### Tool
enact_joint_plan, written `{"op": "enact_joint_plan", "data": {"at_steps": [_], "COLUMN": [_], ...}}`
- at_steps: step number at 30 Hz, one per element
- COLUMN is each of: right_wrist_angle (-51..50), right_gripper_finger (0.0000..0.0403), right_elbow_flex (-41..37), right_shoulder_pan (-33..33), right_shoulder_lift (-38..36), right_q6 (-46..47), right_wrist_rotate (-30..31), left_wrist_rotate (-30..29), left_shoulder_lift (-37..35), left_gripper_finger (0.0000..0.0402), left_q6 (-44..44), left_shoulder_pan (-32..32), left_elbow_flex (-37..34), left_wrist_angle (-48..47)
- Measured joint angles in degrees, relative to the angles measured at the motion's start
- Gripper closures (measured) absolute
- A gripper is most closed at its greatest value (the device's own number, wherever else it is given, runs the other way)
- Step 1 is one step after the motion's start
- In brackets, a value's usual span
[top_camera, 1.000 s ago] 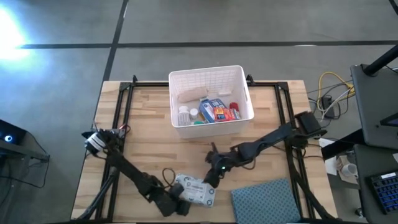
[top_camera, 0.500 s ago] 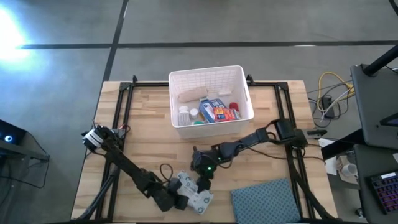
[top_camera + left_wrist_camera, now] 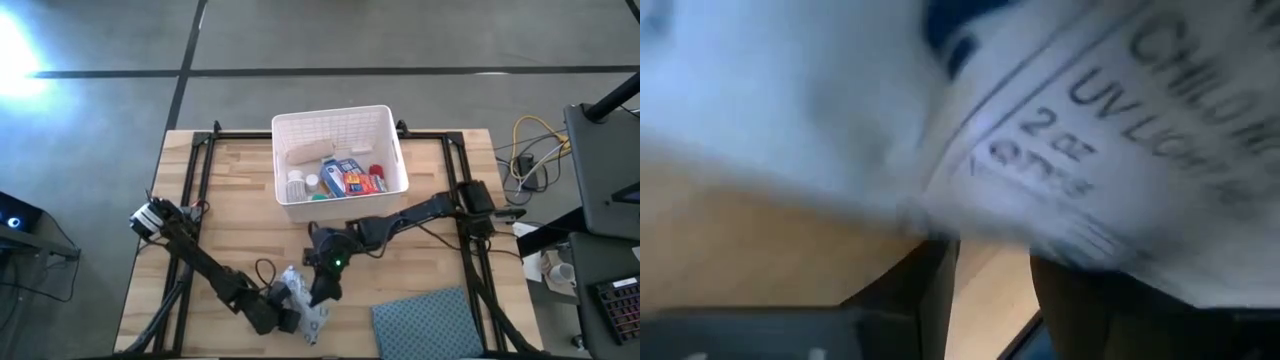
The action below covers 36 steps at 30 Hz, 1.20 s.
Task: Pick & place medical supplies in basket/bin
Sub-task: Put the white mailer bag into the white bin
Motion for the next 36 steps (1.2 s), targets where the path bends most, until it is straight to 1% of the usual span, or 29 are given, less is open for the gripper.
{"op": "enact_joint_plan", "data": {"at_steps": [2, 6, 10, 12, 13, 16, 17, 19, 21, 23, 26, 29, 32, 36], "right_wrist_angle": [-0.5, -0.5, -1.4, -2.5, -3.4, -11.2, -13.7, -18.4, -21.0, -21.7, -20.9, -17.5, -8.5, 8.0], "right_gripper_finger": [0.0146, 0.014, 0.0136, 0.0135, 0.0135, 0.0136, 0.0137, 0.0137, 0.0138, 0.0138, 0.0138, 0.0138, 0.0138, 0.0138], "right_elbow_flex": [0.0, 0.3, 0.3, 0.2, 0.2, 0.1, 0.1, -0.5, -1.6, -3.9, -8.3, -14.1, -20.1, -26.9], "right_shoulder_pan": [0.2, -0.1, 0.1, 0.2, 0.2, -0.2, -0.5, -1.0, -1.5, -2.0, -3.1, -3.3, -3.3, -3.3], "right_shoulder_lift": [-0.8, -1.4, -0.5, -0.4, -0.7, -3.1, -3.8, -5.1, -5.5, -5.5, -5.0, -5.0, -6.8, -7.0], "right_q6": [-0.3, -0.3, -0.2, 0.0, 0.5, 3.0, 3.4, 3.7, 4.4, 6.0, 9.3, 12.0, 14.9, 21.5], "right_wrist_rotate": [0.4, 3.4, 5.9, 8.0, 10.1, 18.8, 20.8, 21.7, 21.8, 21.4, 20.9, 19.8, 16.7, 14.2], "left_wrist_rotate": [-0.2, -0.3, -0.3, -0.3, -0.3, -0.3, -0.3, -0.5, -1.3, -3.8, -9.7, -12.0, -11.6, -11.1], "left_shoulder_lift": [0.0, 0.1, 0.1, 0.1, 0.1, 0.1, -0.1, -0.6, -1.8, -2.7, -4.4, -6.3, -7.7, -8.3], "left_gripper_finger": [0.0284, 0.0284, 0.0284, 0.0284, 0.0284, 0.0284, 0.0284, 0.0284, 0.0284, 0.0284, 0.0284, 0.0284, 0.0284, 0.0284], "left_q6": [0.6, 1.5, 1.9, 2.6, 2.6, 2.7, 2.8, 3.7, 5.2, 6.9, 7.9, 7.7, 7.5, 8.4], "left_shoulder_pan": [0.2, 0.9, 1.3, 1.3, 1.3, 1.3, 1.3, 1.2, 1.2, 1.1, 1.8, 2.1, 2.7, 3.8], "left_elbow_flex": [-0.3, -0.9, -1.4, -1.6, -1.6, -1.7, -1.8, -1.5, -1.0, -0.6, -0.9, -1.2, -1.2, -0.4], "left_wrist_angle": [0.1, 0.7, 1.0, 1.1, 1.2, 1.6, 1.8, 2.0, 1.6, 1.4, -0.9, -0.4, 0.3, 1.3]}}
